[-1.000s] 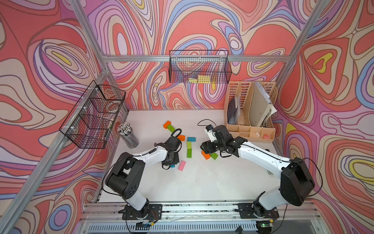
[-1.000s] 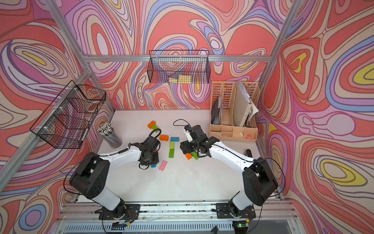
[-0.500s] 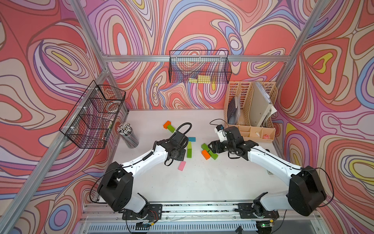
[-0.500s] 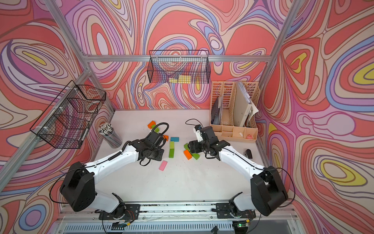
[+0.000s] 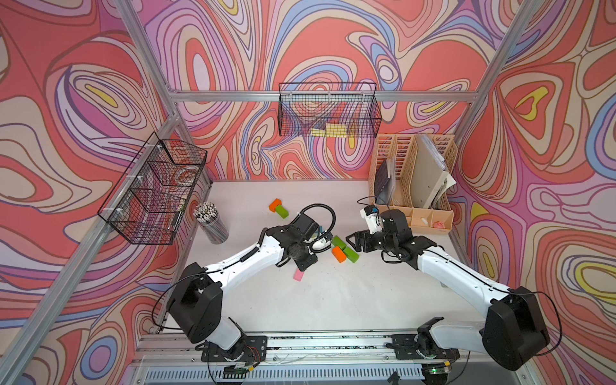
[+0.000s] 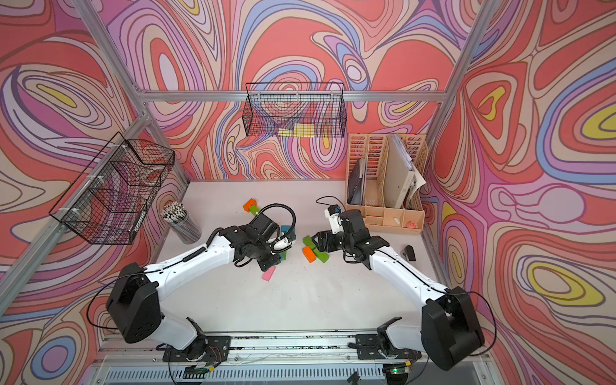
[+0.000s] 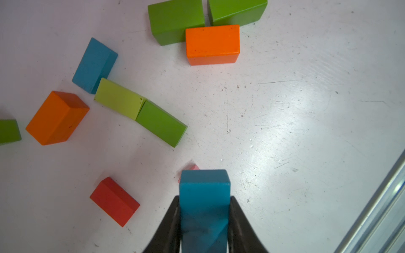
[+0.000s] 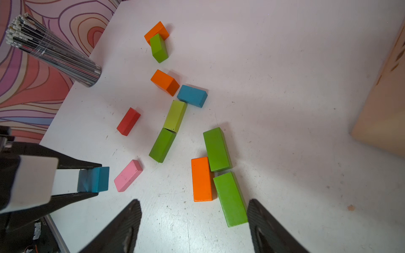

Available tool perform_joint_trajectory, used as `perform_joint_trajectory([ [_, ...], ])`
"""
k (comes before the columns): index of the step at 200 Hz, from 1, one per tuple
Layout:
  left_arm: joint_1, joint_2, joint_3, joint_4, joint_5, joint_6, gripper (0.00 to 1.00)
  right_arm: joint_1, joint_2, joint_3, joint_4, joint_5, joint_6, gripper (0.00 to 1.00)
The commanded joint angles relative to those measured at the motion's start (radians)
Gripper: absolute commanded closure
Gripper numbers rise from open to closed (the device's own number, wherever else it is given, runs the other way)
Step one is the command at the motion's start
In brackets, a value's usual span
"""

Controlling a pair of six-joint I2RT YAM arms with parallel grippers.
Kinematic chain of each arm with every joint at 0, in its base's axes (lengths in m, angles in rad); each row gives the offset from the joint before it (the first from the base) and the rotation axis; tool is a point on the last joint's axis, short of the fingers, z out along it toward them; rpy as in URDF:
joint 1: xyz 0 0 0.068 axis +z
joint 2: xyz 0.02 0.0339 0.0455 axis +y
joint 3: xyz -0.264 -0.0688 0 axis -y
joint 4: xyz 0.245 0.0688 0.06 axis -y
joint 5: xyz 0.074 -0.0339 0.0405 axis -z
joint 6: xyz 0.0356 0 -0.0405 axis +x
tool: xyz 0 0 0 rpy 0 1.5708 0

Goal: Assemble the letter c with building blocks
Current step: Assemble the building block at the center of the board.

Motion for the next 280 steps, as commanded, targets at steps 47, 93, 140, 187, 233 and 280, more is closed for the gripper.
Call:
perform_joint_trajectory([
  [47, -0.001, 0.123, 0.057, -0.054, 0.046, 0.321, 0.84, -0.047, 0.002, -0.028, 0.042, -0.036, 0.039, 0.20],
  [93, -0.001, 0.212, 0.077, -0.028, 0.022, 0.412, 0.84, -0.084, 0.003, -0.042, 0.055, -0.060, 0.062, 0.20],
  [140, -0.001, 0.231, 0.050, 0.089, 0.018, 0.434, 0.84, -0.107, -0.003, -0.048, 0.056, -0.079, 0.066, 0.20],
  [187, -0.001, 0.255, 0.049, 0.132, 0.020, 0.448, 0.85, -0.119, -0.003, -0.052, 0.060, -0.090, 0.071, 0.20],
  [233, -0.002, 0.274, 0.049, 0.121, 0.074, 0.441, 0.85, -0.135, -0.002, -0.058, 0.068, -0.099, 0.079, 0.20],
  [280, -0.004, 0.307, 0.064, 0.098, 0.092, 0.442, 0.84, -0.143, -0.006, -0.063, 0.071, -0.114, 0.085, 0.20],
])
